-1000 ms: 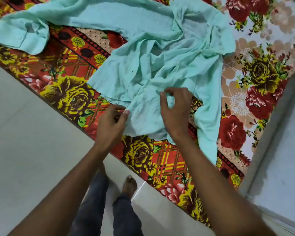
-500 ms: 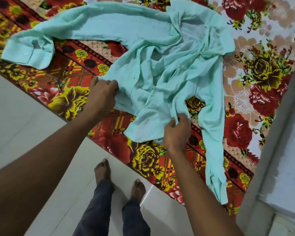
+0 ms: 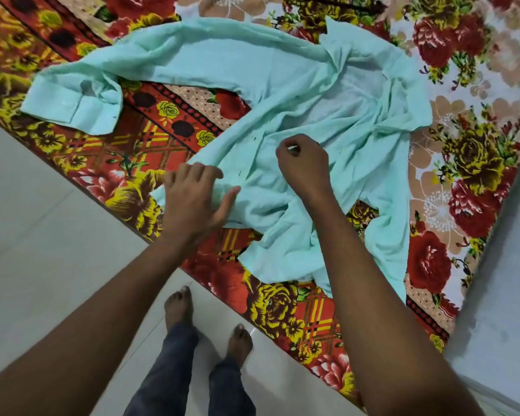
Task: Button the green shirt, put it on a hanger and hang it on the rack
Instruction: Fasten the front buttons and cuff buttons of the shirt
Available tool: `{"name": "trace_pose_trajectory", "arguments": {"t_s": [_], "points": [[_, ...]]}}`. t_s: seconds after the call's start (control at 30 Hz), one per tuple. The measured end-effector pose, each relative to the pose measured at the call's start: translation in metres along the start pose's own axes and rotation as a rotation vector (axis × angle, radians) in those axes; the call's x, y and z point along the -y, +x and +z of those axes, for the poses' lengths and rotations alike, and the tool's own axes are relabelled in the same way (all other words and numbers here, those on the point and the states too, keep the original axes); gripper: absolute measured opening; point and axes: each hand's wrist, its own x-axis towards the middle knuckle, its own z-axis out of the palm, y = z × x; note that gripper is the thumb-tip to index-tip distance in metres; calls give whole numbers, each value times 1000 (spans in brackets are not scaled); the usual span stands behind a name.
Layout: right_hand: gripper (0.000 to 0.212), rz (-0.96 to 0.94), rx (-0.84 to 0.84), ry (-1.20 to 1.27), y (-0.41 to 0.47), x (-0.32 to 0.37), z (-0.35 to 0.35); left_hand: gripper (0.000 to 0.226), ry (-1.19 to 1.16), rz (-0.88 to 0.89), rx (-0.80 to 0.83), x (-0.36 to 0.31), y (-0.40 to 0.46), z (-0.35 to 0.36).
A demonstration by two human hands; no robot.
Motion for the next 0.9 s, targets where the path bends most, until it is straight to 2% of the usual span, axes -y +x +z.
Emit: {"name": "trace_pose_trajectory", "arguments": {"t_s": [0.07,0.13,0.2,0.3,0.37,0.47,0.6,0.67,0.8,0.9], "points": [[40,167,84,173,27,3,29,48,35,2,141,-15,20,12],[41,288,130,318,41,2,48,35,78,11,268,-23,30,22],[38,295,114,292,50,0,55,15,91,55,248,-26,31,28],[49,229,32,179,69,0,52,18,27,135,95,-18,18,26],[48,218,18,198,87,2,51,21,-65,199,57,-9,6,25],[42,314,-54,361,116,5,45,25,-206,249,111,-2,-4,22],[35,490,-23,594,152,2,30,29,-308,184,210,4,-7,23],[27,539,-23,556,165,0,24,36,-310,141,226,5,-6,25],[44,500,-119,443,194,-4,16,38,-360,181,215,10,-8,29],[41,472,-130,441,214,-4,10,37,-341,220,223,13,-7,30]]}}
